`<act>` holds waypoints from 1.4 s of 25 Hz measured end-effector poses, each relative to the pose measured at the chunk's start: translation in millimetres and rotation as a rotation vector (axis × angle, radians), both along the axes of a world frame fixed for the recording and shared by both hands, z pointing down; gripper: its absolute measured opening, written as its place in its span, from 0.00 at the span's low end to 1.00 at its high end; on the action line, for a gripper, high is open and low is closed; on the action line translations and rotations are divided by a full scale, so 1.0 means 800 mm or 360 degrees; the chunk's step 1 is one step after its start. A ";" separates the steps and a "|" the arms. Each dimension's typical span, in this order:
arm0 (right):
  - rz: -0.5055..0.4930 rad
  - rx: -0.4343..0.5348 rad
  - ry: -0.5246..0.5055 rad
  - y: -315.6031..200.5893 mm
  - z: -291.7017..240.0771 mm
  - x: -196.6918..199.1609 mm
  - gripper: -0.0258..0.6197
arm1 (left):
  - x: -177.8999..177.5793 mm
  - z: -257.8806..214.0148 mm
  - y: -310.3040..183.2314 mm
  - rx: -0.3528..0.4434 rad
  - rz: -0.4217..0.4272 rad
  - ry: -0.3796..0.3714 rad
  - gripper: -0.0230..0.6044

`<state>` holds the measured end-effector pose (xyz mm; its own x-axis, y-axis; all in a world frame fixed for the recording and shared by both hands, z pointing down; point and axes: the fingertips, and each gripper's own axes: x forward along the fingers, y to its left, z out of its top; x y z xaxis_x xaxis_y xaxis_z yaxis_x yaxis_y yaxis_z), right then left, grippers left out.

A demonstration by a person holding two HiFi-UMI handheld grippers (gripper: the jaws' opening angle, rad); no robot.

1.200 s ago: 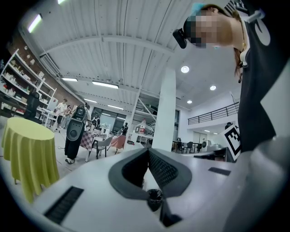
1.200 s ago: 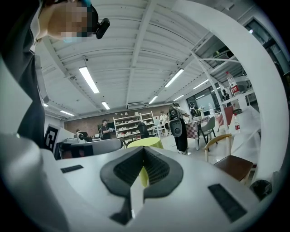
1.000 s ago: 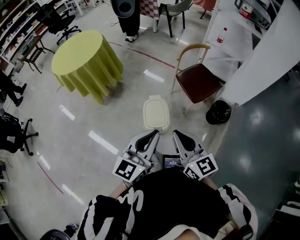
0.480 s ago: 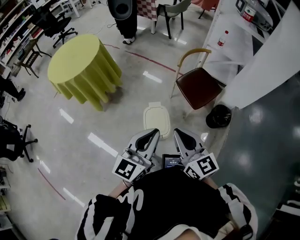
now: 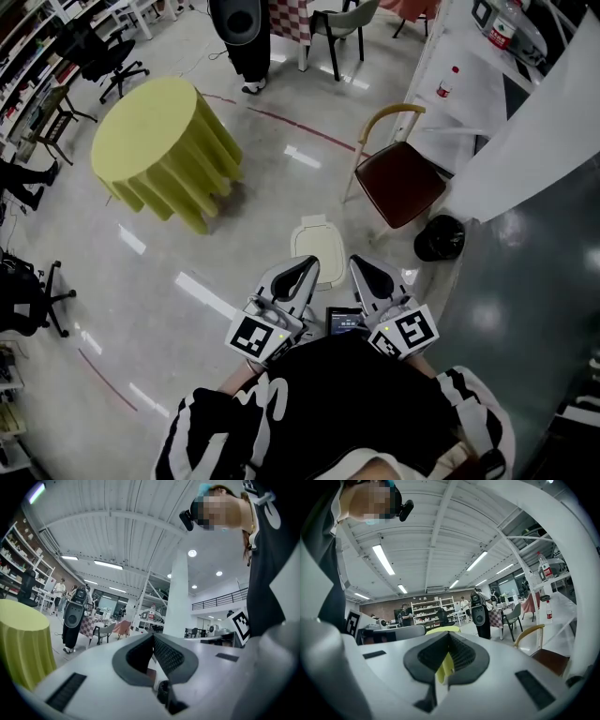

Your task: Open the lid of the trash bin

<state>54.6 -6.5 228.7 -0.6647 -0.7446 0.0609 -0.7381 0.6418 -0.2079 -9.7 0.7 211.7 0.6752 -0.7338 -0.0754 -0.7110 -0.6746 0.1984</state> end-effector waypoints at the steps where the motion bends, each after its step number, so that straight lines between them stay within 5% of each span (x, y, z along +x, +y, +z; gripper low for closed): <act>1: 0.0002 0.0000 0.0000 -0.005 -0.001 -0.004 0.04 | -0.005 -0.001 -0.005 -0.0001 0.0000 0.0001 0.05; 28: 0.0045 -0.0039 -0.0019 -0.085 0.006 -0.049 0.04 | -0.040 0.010 -0.081 -0.0023 0.0087 -0.0019 0.05; 35: -0.0029 -0.0048 -0.0025 -0.087 0.006 -0.044 0.05 | -0.036 0.008 -0.082 -0.0034 0.0016 -0.0021 0.05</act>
<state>19.1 -76.5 233.2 -0.6791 -0.7305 0.0727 -0.7229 0.6483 -0.2390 -38.1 -64.8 218.5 0.6833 -0.7284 -0.0507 -0.7070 -0.6774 0.2032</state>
